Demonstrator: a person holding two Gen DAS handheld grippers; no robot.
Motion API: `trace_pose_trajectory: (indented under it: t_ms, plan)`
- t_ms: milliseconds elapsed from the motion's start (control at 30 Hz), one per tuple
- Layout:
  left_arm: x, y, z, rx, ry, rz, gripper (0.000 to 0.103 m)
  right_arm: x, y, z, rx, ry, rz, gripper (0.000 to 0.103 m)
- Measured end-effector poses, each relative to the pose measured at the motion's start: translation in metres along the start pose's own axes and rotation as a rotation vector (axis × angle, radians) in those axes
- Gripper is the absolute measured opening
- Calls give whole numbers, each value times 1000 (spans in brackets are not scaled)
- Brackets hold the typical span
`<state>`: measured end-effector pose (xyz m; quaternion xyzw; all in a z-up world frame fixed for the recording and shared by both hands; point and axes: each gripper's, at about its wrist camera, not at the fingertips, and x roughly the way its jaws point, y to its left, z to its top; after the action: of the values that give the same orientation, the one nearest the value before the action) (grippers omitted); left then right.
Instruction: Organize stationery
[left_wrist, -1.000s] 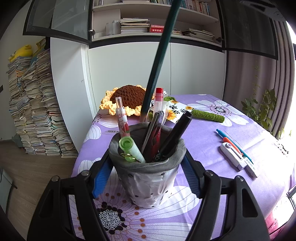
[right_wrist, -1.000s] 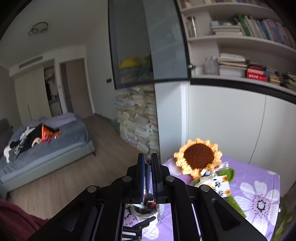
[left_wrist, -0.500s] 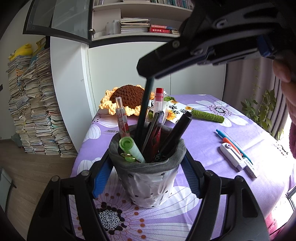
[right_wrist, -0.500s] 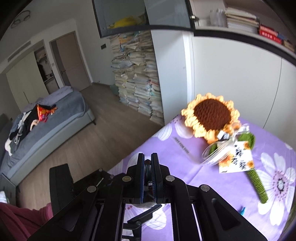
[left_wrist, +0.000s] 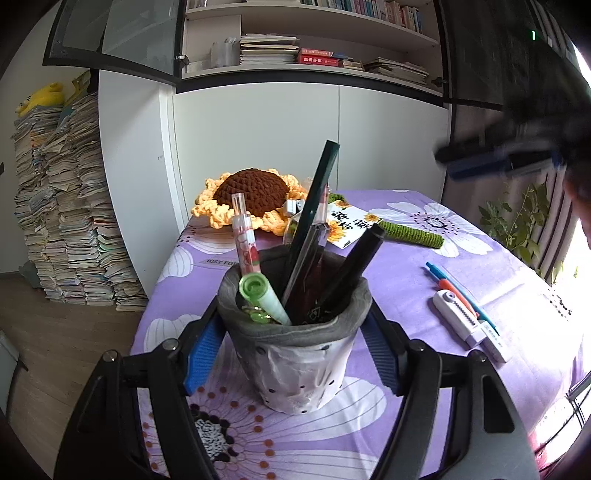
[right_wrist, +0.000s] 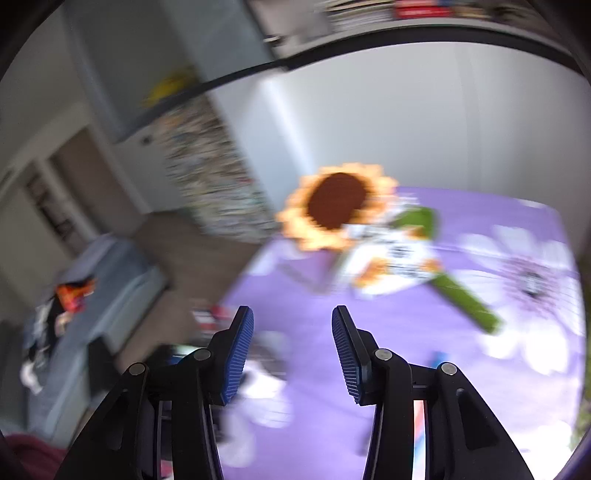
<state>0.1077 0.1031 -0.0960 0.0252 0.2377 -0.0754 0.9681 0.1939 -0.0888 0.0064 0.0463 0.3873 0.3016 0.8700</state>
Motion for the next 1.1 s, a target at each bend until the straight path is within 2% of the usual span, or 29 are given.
trace_pose_trajectory:
  t_ms: [100, 200, 367, 700, 767, 867, 1100]
  plan:
    - [5, -12, 3, 16, 0, -24, 70, 13, -36, -16, 52, 93, -187, 45]
    - [8, -28, 6, 42, -7, -54, 70, 35, -69, -31, 129, 200, -249, 45]
    - [13, -52, 10, 77, -10, -90, 70, 59, -104, -31, 220, 248, -262, 45]
    - [14, -57, 11, 81, -5, -120, 71, 93, -105, -30, 199, 329, -237, 44]
    - [12, -57, 10, 83, -4, -123, 71, 97, -105, -32, 209, 340, -227, 31]
    - [12, -56, 11, 86, -2, -127, 71, 103, -106, -33, 209, 362, -230, 17]
    - [13, -56, 11, 81, 1, -130, 71, 109, -103, -29, 178, 361, -252, 17]
